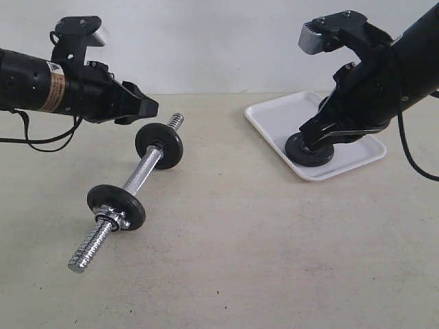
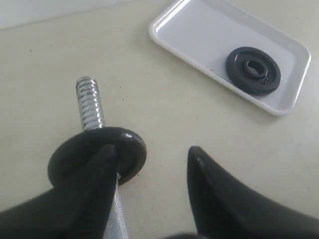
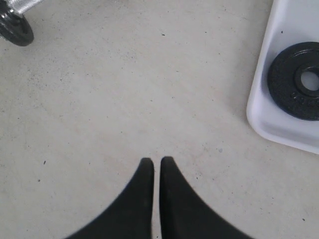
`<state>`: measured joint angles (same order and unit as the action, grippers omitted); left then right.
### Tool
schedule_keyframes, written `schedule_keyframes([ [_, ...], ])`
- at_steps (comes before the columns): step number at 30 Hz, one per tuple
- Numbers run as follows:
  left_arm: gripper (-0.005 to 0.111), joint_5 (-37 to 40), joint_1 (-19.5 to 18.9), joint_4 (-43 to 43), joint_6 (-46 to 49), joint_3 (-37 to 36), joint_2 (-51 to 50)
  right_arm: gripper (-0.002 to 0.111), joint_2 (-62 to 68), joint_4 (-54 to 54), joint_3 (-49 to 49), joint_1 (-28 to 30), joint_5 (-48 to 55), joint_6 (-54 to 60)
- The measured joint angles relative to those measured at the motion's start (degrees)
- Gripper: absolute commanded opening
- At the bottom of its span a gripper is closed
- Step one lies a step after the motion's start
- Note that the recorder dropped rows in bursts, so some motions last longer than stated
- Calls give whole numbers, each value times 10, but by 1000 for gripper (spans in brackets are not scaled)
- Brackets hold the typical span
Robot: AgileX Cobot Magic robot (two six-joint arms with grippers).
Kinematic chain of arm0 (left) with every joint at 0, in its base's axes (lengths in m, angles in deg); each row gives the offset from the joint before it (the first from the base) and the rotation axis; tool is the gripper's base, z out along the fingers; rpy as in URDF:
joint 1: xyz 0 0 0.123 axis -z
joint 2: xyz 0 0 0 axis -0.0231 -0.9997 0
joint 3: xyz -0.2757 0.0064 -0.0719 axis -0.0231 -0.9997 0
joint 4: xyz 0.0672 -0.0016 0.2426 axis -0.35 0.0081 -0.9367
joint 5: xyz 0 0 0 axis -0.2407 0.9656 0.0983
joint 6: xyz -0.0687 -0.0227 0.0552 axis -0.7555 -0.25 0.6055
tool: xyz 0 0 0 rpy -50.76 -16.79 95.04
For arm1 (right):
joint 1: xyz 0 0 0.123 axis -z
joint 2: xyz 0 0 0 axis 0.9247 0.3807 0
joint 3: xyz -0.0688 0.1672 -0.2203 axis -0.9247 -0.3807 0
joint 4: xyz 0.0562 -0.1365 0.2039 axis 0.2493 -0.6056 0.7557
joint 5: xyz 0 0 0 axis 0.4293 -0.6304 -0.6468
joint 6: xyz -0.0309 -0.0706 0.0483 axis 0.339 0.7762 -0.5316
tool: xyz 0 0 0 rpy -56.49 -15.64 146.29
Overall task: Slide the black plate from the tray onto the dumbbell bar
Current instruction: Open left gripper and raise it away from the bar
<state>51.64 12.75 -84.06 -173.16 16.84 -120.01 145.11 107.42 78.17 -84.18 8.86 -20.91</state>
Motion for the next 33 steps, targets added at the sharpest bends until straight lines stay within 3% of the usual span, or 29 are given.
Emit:
schedule_keyframes([
  [10, 43, -43, 0, 0, 4, 0, 174, 0, 0, 0, 0, 0, 0, 0],
  [16, 43, -64, 0, 1, 4, 0, 190, 0, 0, 0, 0, 0, 0, 0],
  [21, 43, -70, 0, 121, 68, -12, 190, 0, 0, 0, 0, 0, 0, 0],
  [26, 43, -70, 0, 320, 235, -34, 190, 0, 0, 0, 0, 0, 0, 0],
  [29, 43, -60, 0, 434, 390, -51, 190, 0, 0, 0, 0, 0, 0, 0],
  [33, 43, 32, 0, 558, 627, -67, 200, 0, 0, 0, 0, 0, 0, 0],
])
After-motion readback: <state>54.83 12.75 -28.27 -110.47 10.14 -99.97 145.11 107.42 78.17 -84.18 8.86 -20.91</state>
